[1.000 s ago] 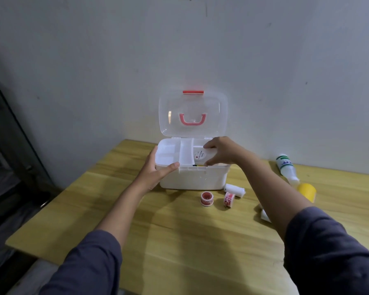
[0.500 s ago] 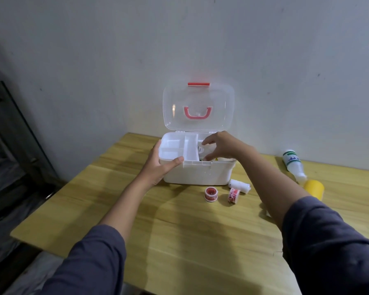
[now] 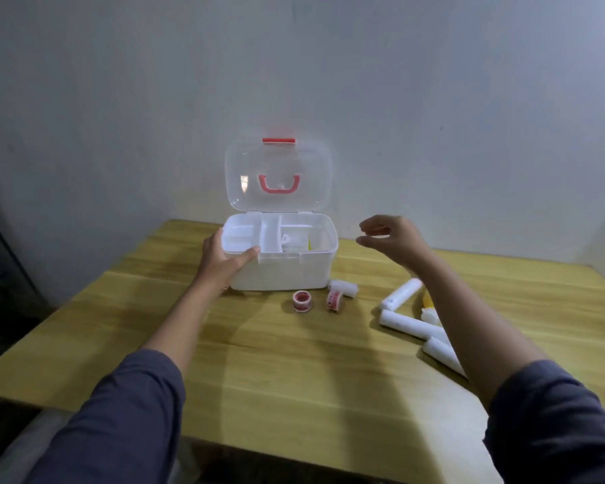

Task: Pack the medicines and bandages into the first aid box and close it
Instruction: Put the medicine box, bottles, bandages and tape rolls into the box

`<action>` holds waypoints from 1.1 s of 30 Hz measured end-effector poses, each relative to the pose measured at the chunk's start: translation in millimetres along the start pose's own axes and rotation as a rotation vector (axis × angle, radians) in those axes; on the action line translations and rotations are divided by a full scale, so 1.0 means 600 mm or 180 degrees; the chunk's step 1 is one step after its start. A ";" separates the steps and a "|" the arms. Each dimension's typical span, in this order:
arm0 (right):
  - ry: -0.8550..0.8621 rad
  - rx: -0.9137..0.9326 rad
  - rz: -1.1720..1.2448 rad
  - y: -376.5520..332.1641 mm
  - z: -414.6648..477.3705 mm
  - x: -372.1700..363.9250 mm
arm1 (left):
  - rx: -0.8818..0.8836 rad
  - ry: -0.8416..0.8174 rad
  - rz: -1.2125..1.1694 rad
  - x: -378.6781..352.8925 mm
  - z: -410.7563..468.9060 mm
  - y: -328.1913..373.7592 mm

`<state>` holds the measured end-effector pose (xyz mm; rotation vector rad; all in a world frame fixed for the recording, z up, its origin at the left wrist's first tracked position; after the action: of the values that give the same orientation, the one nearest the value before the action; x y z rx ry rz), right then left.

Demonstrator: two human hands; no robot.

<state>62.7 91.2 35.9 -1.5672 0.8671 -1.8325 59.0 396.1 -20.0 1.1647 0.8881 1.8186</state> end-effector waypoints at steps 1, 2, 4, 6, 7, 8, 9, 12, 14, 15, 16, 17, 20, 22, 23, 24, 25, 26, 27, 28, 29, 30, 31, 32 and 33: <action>0.0047 -0.0052 0.0033 0.015 -0.012 0.007 | -0.0002 0.0036 0.0016 0.000 -0.003 0.004; 0.0088 -0.0092 0.0036 0.030 -0.028 0.014 | 0.0000 0.0072 0.0047 -0.003 -0.006 0.008; 0.0124 -0.0186 -0.0008 0.060 -0.058 0.023 | 0.0034 0.0123 0.0103 -0.004 -0.013 0.013; 0.0139 -0.0325 -0.0030 0.089 -0.086 0.032 | 0.0016 0.0158 0.0117 -0.001 -0.019 0.018; 0.0156 -0.0387 -0.0046 0.103 -0.100 0.037 | -0.0021 0.0175 0.0112 -0.001 -0.022 0.020; 0.0185 -0.0422 -0.0062 0.114 -0.111 0.043 | -0.0029 0.0191 0.0101 0.000 -0.024 0.020; 0.0242 -0.0435 -0.0066 0.126 -0.121 0.049 | -0.0029 0.0200 0.0101 0.000 -0.025 0.017; 0.0551 -0.0427 -0.0213 0.155 -0.141 0.068 | -0.0022 0.0163 0.0071 -0.001 -0.026 0.014; 0.0603 -0.0440 -0.0642 0.165 -0.141 0.072 | -0.0078 0.0137 0.0058 -0.002 -0.027 0.019; 0.0525 -0.0453 -0.0901 0.169 -0.138 0.072 | -0.0068 0.0113 0.0070 -0.003 -0.028 0.020; 0.0403 -0.0445 -0.1117 0.171 -0.133 0.069 | -0.0040 0.0099 0.0080 -0.003 -0.027 0.019; 0.0264 -0.0421 -0.1272 0.173 -0.128 0.066 | -0.0038 0.0102 0.0093 -0.005 -0.026 0.019; -0.0128 -0.0411 -0.1525 0.176 -0.116 0.057 | -0.0073 0.0130 0.0095 -0.006 -0.025 0.020; -0.0381 -0.0473 -0.1574 0.175 -0.115 0.054 | -0.0069 0.0132 0.0099 -0.007 -0.025 0.020; -0.0459 -0.0480 -0.1576 0.174 -0.115 0.053 | -0.0073 0.0129 0.0105 -0.007 -0.026 0.020; -0.0482 -0.0458 -0.1590 0.174 -0.115 0.054 | -0.0068 0.0135 0.0098 -0.007 -0.027 0.020; -0.0465 -0.0419 -0.1621 0.174 -0.114 0.056 | -0.0079 0.0150 0.0094 -0.007 -0.028 0.021; -0.0420 -0.0381 -0.1659 0.174 -0.113 0.057 | -0.0088 0.0164 0.0084 -0.007 -0.029 0.022; -0.0363 -0.0360 -0.1691 0.175 -0.112 0.058 | -0.0097 0.0177 0.0078 -0.008 -0.030 0.023; -0.0303 -0.0358 -0.1711 0.177 -0.111 0.058 | -0.0101 0.0192 0.0071 -0.009 -0.030 0.022; -0.0231 -0.0363 -0.1714 0.179 -0.111 0.057 | -0.0112 0.0204 0.0071 -0.009 -0.031 0.023; -0.0142 -0.0371 -0.1689 0.180 -0.112 0.056 | -0.0125 0.0210 0.0071 -0.009 -0.032 0.022; -0.0037 -0.0367 -0.1642 0.179 -0.114 0.056 | -0.0133 0.0210 0.0078 -0.009 -0.032 0.023; 0.0063 -0.0344 -0.1587 0.179 -0.115 0.055 | -0.0139 0.0209 0.0080 -0.009 -0.032 0.022; 0.0147 -0.0308 -0.1544 0.178 -0.118 0.055 | -0.0140 0.0206 0.0077 -0.008 -0.033 0.022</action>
<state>-10.9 6.8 -34.3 -1.9300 0.6382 -2.1898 39.0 382.9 -16.9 1.0989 0.8695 1.8953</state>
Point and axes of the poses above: each hand's wrist, its own z-axis towards the middle knuckle, its own x-axis out of the back of the hand, y = z × x, the point moved 3 cm from there along z, towards the middle knuckle, and after that the axes turned 14 degrees about -x, right-handed, at the moved point
